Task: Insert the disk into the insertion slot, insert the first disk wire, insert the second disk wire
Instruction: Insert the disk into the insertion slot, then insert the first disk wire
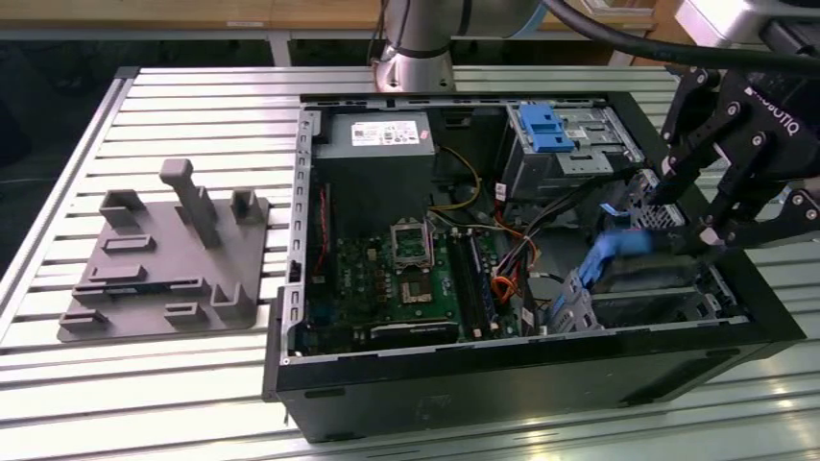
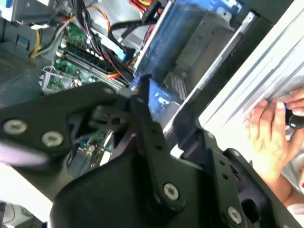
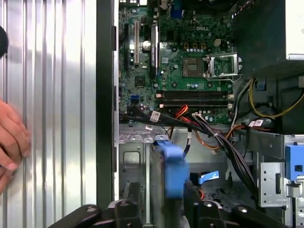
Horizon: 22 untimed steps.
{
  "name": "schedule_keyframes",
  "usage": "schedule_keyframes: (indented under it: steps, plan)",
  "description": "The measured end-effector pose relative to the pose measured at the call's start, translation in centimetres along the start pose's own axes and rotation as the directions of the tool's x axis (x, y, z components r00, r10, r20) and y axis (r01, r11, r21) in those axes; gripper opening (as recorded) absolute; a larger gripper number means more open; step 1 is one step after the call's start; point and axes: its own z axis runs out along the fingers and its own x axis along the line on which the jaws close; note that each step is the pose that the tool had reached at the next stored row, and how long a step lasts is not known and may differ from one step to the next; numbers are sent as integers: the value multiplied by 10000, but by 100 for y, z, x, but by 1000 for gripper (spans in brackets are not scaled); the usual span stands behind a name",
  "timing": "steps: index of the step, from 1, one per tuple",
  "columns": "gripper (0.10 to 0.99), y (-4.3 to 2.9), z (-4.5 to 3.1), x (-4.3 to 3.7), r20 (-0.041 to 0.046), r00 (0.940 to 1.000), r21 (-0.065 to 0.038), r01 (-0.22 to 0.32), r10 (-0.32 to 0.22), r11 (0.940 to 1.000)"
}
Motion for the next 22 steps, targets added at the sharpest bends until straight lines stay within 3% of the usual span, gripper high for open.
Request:
schedule_keyframes:
  steps: [3,20,22]
  plan:
    - [557,0,5,0,0,10000,0,0,0,10000]
    - [557,0,6,0,-8,10000,0,0,0,10000]
    - [557,-25,6,-2,-10,10000,0,0,0,10000]
